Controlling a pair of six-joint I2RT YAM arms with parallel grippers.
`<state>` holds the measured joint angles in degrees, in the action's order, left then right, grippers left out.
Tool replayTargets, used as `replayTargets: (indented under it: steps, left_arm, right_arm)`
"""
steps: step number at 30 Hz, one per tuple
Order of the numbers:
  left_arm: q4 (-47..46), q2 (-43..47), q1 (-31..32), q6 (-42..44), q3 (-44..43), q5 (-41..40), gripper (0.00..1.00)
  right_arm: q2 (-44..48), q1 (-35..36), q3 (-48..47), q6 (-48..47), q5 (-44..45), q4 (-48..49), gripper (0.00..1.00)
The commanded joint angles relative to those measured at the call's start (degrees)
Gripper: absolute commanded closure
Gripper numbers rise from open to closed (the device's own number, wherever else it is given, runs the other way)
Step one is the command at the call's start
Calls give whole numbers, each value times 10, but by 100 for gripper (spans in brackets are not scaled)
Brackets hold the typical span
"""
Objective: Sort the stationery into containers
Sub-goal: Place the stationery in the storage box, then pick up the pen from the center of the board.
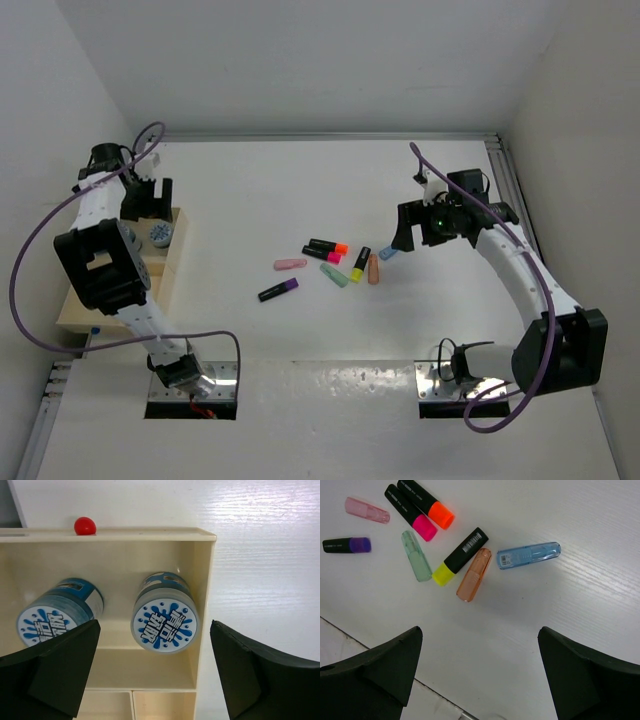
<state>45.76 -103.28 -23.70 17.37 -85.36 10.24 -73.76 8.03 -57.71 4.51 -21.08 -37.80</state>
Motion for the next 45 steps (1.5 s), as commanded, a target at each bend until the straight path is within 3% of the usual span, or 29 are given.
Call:
replayTargets:
  steps: [1, 4, 10, 13, 16, 17, 22, 30, 45]
  left_arm:
    - [-15, 42, -2, -15, -29, -4, 0]
    - [-10, 76, 2, 6, -49, 65, 3]
    - [31, 154, 131, 67, -56, 164, 17]
    - [25, 176, 262, 54, -18, 151, 32]
    - [0, 192, 351, 36, 52, 122, 42]
    - [-3, 192, 368, 35, 83, 118, 48]
    - [-9, 192, 465, 34, 169, 99, 59]
    - [-44, 161, 585, 23, 275, 15, 57]
    - [-119, 65, 610, 1, 281, -74, 55]
  right_arm:
    - [18, 1, 1, -5, -8, 12, 4]
    - [23, 2, 3, -8, -5, 9, 4]
    - [41, -11, 33, -13, 3, 5, 6]
    - [56, -19, 52, -13, 6, 3, 9]
    - [67, -28, 69, -4, 8, -3, 9]
    - [77, -32, 77, 1, 8, -7, 9]
    - [101, -53, 101, 8, 7, -16, 9]
    - [120, -70, 115, 7, 7, -17, 9]
    - [113, -79, 100, 3, 5, -20, 9]
